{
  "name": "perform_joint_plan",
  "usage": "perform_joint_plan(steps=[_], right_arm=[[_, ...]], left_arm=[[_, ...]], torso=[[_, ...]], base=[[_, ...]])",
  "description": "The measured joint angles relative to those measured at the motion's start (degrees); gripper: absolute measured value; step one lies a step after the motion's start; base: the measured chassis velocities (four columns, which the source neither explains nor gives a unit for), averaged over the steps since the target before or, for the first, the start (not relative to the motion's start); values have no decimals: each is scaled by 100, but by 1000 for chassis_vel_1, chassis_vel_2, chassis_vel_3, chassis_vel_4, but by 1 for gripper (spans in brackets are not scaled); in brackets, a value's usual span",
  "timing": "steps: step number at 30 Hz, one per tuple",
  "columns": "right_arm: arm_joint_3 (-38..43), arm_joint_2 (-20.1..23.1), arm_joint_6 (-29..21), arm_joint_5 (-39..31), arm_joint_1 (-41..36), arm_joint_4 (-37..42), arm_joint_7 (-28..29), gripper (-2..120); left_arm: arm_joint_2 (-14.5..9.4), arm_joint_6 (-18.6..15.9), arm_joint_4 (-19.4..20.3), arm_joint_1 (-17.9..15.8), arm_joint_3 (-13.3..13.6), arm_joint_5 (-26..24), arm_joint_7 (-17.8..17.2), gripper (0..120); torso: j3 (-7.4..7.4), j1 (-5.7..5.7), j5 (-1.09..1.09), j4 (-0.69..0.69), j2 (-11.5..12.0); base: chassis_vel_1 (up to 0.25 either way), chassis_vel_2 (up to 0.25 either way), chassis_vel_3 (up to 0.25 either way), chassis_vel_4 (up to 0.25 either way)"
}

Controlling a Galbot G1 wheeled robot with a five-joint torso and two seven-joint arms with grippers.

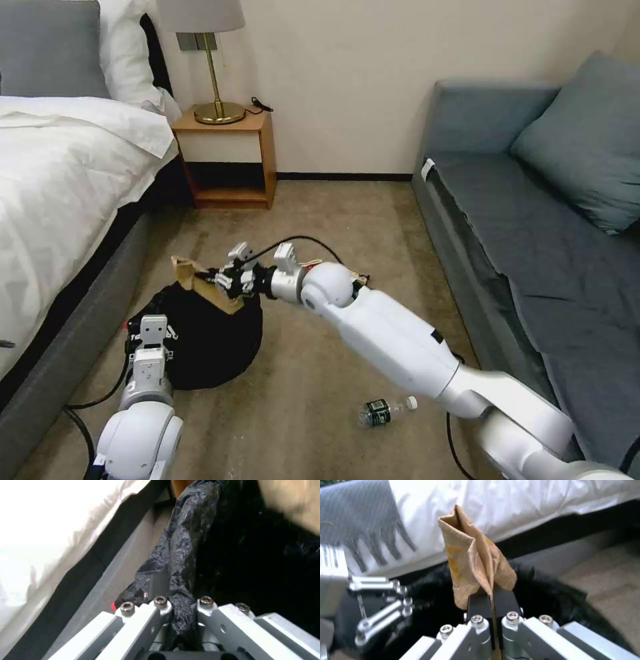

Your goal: Pick up the trash bin, then pick up the garbage on the floor and place it into the trash bin.

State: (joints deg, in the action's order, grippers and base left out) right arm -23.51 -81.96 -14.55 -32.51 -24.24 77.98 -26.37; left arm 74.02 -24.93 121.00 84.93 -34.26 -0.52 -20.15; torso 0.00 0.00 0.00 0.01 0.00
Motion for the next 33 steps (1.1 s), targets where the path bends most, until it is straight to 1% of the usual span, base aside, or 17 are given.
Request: perform_joint_plan(steps=[7,16,17,18,22,23,27,28,33], right_arm=[[-86,10,117,208,-256,-149,91,0],[-117,19,156,293,-340,-143,166,1],[-118,19,163,300,-343,-143,172,5],[-118,19,163,300,-343,-143,172,5],[-116,20,174,318,-365,-125,198,23],[-116,20,174,318,-365,-125,198,23],[-102,30,184,349,-371,-123,204,40],[-102,30,184,349,-371,-123,204,40],[-76,48,189,374,-388,-94,208,64]], left_arm=[[16,13,3,-7,41,-4,-3,0],[32,44,4,4,44,-5,-5,0],[34,47,4,8,42,-4,-5,0],[34,47,4,8,42,-4,-5,0],[46,61,12,28,32,-5,-5,0],[46,61,12,28,32,-5,-5,0],[52,81,12,35,24,-4,-5,0],[52,81,12,35,24,-4,-5,0],[61,100,1,43,24,1,-5,0]], torso=[[0,0,0,0,0],[0,0,0,0,0],[0,0,0,0,0],[0,0,0,0,0],[0,0,1,-1,0],[0,0,1,-1,0],[0,0,0,0,0],[0,0,0,0,0],[0,0,1,-1,0]], base=[[0,0,0,0],[0,0,0,0],[0,0,0,0],[0,0,0,0],[0,0,0,0],[0,0,0,0],[0,0,0,0],[0,0,0,0],[0,0,0,0]])
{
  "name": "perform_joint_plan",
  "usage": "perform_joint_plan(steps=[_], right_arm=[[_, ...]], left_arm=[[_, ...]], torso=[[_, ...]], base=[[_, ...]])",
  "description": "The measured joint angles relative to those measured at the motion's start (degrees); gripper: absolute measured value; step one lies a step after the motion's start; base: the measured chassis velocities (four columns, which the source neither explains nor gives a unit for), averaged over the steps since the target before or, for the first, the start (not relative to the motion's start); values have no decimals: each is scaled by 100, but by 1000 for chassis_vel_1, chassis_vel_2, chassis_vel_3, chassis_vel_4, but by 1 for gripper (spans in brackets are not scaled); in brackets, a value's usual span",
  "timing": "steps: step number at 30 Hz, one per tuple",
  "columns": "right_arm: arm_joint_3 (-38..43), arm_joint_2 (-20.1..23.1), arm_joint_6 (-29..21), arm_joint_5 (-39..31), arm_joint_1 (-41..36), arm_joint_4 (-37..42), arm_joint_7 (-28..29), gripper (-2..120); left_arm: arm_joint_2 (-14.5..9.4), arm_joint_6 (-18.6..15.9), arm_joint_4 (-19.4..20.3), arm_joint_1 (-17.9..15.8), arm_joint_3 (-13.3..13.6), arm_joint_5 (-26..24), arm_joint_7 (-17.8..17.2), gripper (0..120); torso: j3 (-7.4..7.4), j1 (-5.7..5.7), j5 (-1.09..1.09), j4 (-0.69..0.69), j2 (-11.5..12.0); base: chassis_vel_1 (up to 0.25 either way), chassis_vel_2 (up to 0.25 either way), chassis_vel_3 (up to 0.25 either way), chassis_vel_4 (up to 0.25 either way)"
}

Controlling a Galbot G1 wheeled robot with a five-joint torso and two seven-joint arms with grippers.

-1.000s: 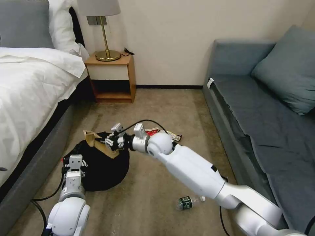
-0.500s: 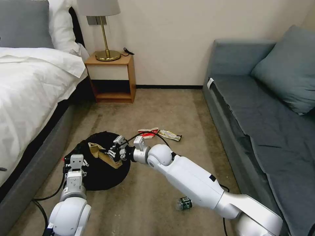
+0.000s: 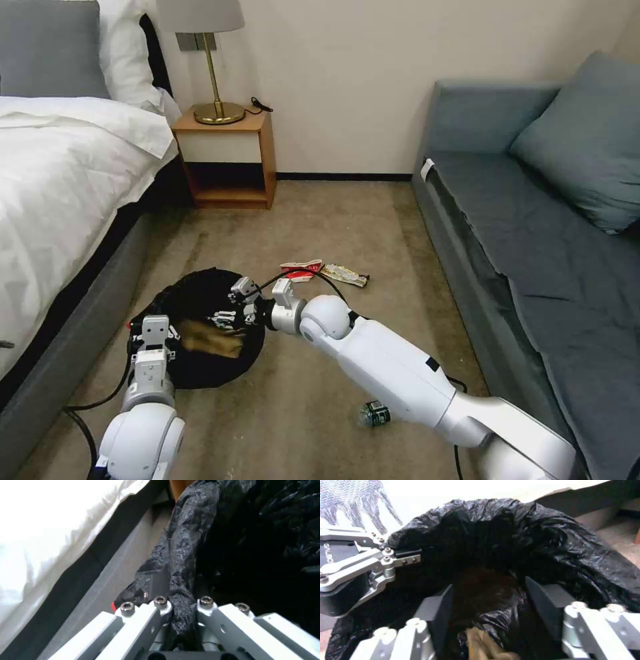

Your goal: Pick up the trash bin, then pick up the garbage on the floor and place it into the trash bin.

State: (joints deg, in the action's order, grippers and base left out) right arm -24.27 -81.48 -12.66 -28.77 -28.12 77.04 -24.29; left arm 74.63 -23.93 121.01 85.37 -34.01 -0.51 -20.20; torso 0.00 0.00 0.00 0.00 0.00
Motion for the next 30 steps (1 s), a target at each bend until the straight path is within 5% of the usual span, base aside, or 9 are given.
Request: perform_joint_plan(steps=[10,22,30], right_arm=[[64,374,4,-48,114,226,-17,98],[-3,1609,75,-68,94,506,-205,100],[174,2522,226,561,-408,532,-501,100]], left_arm=[[-11,-3,-5,-18,-22,7,0,0],[66,28,-82,-33,1,52,-7,0],[89,80,-168,-42,45,84,-8,0]], torso=[[0,0,1,0,0],[0,0,2,1,0],[0,0,1,0,0]], base=[[0,0,0,0],[0,0,0,0],[0,0,0,0]])
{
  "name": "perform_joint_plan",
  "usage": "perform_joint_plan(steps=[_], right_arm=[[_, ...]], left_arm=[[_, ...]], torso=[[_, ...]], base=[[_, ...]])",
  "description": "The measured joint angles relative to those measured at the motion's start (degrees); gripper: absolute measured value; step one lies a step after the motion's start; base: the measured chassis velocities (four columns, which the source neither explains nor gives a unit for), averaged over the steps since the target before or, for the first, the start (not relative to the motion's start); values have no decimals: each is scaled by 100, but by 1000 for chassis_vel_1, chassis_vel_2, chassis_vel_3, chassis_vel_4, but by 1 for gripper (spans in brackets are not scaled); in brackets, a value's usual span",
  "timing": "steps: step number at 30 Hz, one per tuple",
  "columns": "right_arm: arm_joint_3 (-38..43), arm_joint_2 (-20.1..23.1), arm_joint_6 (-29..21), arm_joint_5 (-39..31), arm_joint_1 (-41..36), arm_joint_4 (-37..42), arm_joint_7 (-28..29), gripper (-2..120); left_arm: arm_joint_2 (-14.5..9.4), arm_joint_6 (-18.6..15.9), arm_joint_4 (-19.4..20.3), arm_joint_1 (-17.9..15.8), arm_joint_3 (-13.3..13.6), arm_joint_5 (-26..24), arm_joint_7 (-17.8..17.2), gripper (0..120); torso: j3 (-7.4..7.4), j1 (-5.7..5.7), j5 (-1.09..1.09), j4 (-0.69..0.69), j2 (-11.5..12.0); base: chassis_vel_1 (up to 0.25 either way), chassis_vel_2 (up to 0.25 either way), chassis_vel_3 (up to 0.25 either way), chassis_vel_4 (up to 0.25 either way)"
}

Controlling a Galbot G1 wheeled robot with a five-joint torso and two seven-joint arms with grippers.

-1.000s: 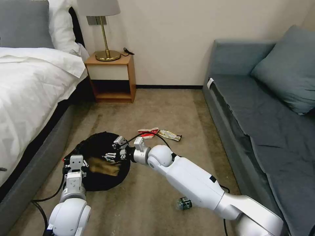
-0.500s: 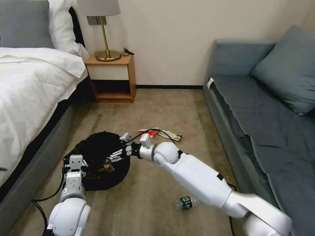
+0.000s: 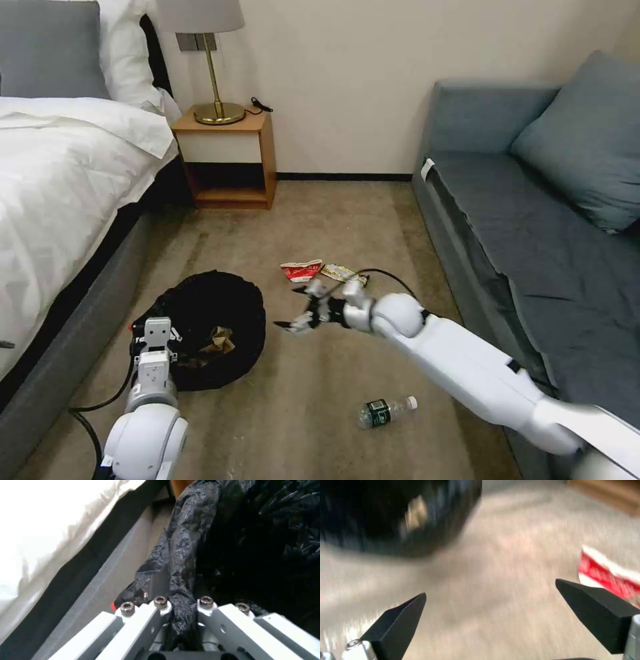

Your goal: Pick up the trash bin, then pick up the garbage on the floor and place it into the trash bin.

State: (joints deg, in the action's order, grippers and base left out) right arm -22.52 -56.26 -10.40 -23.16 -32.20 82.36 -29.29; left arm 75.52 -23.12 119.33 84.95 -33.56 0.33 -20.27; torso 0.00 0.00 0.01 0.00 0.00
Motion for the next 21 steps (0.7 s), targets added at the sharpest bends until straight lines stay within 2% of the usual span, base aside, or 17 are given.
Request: perform_joint_plan(steps=[4,14,21], right_arm=[[-158,441,129,487,-441,80,-115,100],[50,651,261,1073,-1214,120,-293,100],[208,752,333,1432,-1456,87,-546,100]], left_arm=[[-2,46,-63,-1,15,30,0,0],[11,65,-96,3,54,79,2,0],[-18,66,-90,13,39,81,6,0]], torso=[[0,0,0,1,0],[0,0,0,0,0],[0,0,1,0,0]], base=[[0,0,0,0],[0,0,0,0],[0,0,0,0]])
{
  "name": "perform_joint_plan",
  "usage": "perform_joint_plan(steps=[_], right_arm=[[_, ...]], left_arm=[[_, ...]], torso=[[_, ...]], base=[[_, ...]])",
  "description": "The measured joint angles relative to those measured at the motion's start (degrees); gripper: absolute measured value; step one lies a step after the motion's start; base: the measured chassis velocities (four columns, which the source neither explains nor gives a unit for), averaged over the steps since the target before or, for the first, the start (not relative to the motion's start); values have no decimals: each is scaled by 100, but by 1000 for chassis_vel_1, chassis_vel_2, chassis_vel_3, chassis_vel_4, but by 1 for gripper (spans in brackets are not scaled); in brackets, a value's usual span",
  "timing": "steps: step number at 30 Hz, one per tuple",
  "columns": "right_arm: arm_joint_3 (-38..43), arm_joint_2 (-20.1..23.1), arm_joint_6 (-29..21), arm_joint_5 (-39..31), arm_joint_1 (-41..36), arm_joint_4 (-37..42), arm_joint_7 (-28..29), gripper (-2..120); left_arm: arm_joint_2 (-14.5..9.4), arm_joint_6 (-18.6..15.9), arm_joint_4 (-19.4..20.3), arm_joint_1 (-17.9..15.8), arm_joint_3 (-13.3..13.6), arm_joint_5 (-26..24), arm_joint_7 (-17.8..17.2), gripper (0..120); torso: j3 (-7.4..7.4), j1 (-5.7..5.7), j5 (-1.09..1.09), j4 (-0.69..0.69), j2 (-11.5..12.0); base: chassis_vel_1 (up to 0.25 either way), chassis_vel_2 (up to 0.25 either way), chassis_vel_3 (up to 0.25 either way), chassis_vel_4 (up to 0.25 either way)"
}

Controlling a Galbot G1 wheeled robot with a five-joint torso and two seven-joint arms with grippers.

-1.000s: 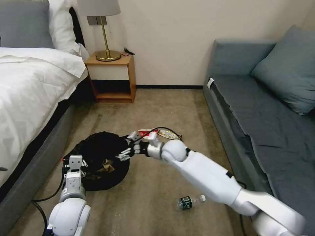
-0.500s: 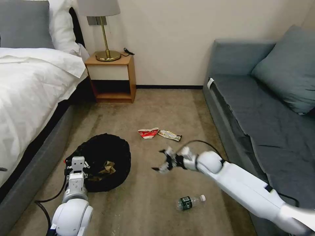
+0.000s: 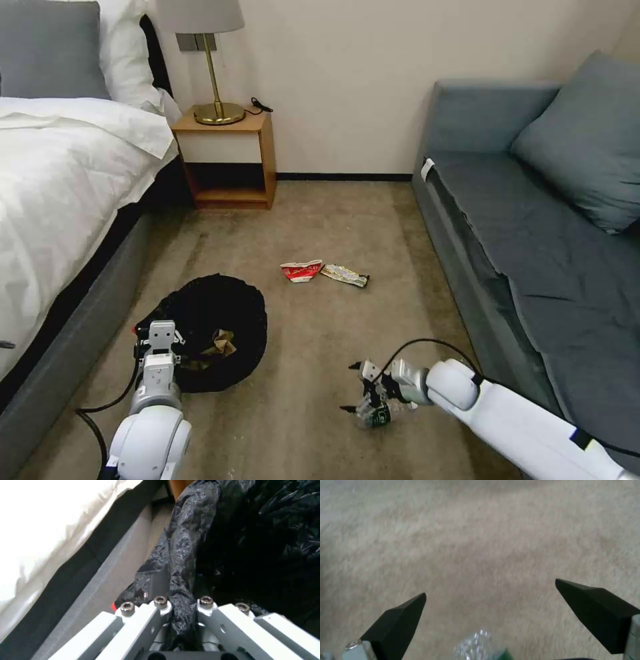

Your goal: Pick up the trash bin, then pick up the garbage on the floor and place it into the trash bin.

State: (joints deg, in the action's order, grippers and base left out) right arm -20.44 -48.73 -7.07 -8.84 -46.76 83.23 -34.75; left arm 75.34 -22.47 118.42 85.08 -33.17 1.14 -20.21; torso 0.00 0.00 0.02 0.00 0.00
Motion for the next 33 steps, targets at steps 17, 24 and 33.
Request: perform_joint_plan(steps=[17,24,33], right_arm=[[291,43,221,617,-161,-494,-378,100],[353,-48,292,792,-187,-799,-487,100],[421,-162,404,1015,-127,-1130,-589,77]], left_arm=[[-9,-11,31,-3,20,8,15,0],[0,-19,28,-18,56,13,21,0],[14,-15,16,-7,54,18,25,0]], torso=[[0,0,-2,-1,0],[0,0,-2,0,0],[0,0,-2,0,0]], base=[[0,0,0,0],[0,0,0,0],[0,0,0,0]])
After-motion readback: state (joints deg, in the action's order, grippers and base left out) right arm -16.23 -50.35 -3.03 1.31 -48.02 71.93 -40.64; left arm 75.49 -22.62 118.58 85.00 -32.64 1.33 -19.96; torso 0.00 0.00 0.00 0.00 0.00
